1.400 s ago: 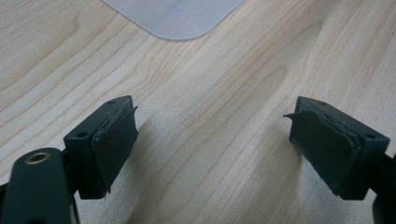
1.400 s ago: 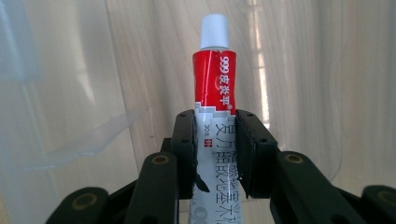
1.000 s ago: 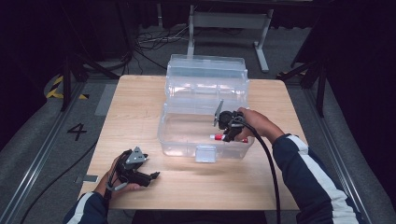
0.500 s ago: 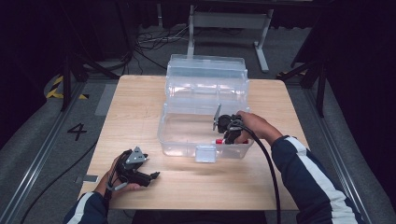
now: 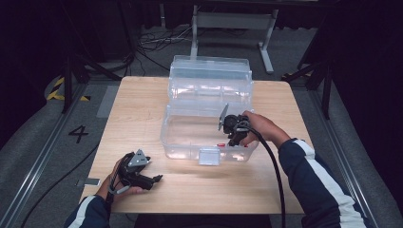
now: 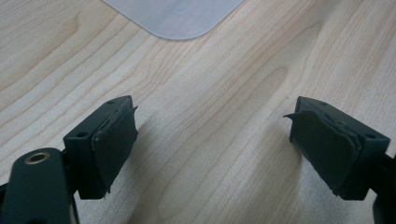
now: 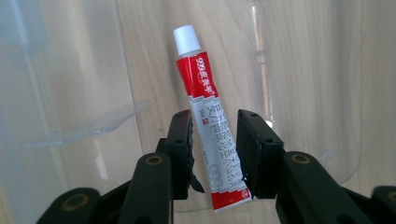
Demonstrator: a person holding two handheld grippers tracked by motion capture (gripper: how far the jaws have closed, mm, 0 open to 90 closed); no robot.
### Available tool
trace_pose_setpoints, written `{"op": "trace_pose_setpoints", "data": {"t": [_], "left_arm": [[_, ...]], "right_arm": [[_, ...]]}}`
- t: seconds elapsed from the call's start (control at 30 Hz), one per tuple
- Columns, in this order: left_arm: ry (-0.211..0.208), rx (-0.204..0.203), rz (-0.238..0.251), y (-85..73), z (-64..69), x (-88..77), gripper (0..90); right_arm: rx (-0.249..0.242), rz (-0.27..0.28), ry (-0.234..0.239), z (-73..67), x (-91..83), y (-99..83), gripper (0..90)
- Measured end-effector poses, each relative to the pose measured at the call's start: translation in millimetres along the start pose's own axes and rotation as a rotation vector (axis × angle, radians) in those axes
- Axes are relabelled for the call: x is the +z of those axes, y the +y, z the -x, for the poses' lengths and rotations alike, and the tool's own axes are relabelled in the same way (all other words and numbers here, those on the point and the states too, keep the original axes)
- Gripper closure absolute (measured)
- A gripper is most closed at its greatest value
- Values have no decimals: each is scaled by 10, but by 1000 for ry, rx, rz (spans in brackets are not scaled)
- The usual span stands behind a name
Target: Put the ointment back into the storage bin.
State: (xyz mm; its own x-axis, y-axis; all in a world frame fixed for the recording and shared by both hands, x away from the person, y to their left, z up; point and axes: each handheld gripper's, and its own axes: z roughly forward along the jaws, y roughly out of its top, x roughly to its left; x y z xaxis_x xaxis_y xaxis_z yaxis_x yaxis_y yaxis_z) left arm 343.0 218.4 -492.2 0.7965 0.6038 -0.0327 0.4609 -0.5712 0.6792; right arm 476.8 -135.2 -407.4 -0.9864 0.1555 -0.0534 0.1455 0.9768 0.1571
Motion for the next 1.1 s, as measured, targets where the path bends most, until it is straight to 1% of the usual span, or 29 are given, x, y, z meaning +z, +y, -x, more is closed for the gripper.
{"op": "trace_pose_setpoints", "data": {"t": [0.07,0.13,0.17,0.2,0.23,0.3,0.33,0.37,0.4,0.5,0.57,0.6,0.67,0.7,0.73,0.77,0.83,0.9,0.93,1.03,1.07,1.1], "left_arm": [[-1,0,0,0,0,0,150],[-2,0,0,-1,-2,-1,151],[-2,0,0,-1,-2,-1,151],[2,1,2,-1,-1,-1,151],[1,0,0,-2,0,-2,151],[2,-1,0,-2,1,-2,151],[2,-2,0,-2,2,-3,151],[4,-3,1,-3,3,-3,151],[4,-5,1,-4,4,-3,151],[4,0,-1,0,-1,-2,151],[2,3,-4,4,-4,-2,149],[2,3,-4,4,-4,-2,149],[-5,0,-5,5,-5,1,150],[-5,-5,-10,10,-1,1,150],[-5,-5,-10,10,-1,1,150],[4,-2,-13,14,0,-3,150],[3,2,-14,19,-4,-1,150],[0,4,-18,24,-6,0,150],[-1,4,-19,25,-7,1,150],[-1,4,-19,26,-6,0,150],[-4,-2,-21,30,-4,4,150],[-2,-4,-29,37,-1,2,150]], "right_arm": [[9,13,-11,0,-40,-18,645],[20,43,-17,-3,-95,-35,631],[20,43,-17,-3,-95,-35,631],[32,88,-21,-15,-160,-57,614],[32,88,-21,-15,-160,-57,614],[45,129,-34,-38,-228,-95,593],[44,139,-41,-46,-249,-111,585],[43,161,-50,-55,-278,-137,584],[49,190,-49,-65,-313,-170,577],[64,241,-73,-96,-391,-250,562],[63,285,-79,-132,-442,-311,551],[63,285,-79,-132,-442,-311,551],[71,325,-99,-166,-472,-371,535],[63,351,-119,-199,-494,-415,530],[63,351,-119,-199,-494,-415,530],[62,370,-127,-220,-514,-449,528],[69,415,-137,-252,-552,-515,524],[82,437,-147,-274,-572,-560,506],[80,442,-151,-282,-575,-578,503],[91,475,-167,-319,-581,-662,503],[92,483,-171,-325,-583,-679,503],[100,502,-188,-337,-593,-704,504]]}}
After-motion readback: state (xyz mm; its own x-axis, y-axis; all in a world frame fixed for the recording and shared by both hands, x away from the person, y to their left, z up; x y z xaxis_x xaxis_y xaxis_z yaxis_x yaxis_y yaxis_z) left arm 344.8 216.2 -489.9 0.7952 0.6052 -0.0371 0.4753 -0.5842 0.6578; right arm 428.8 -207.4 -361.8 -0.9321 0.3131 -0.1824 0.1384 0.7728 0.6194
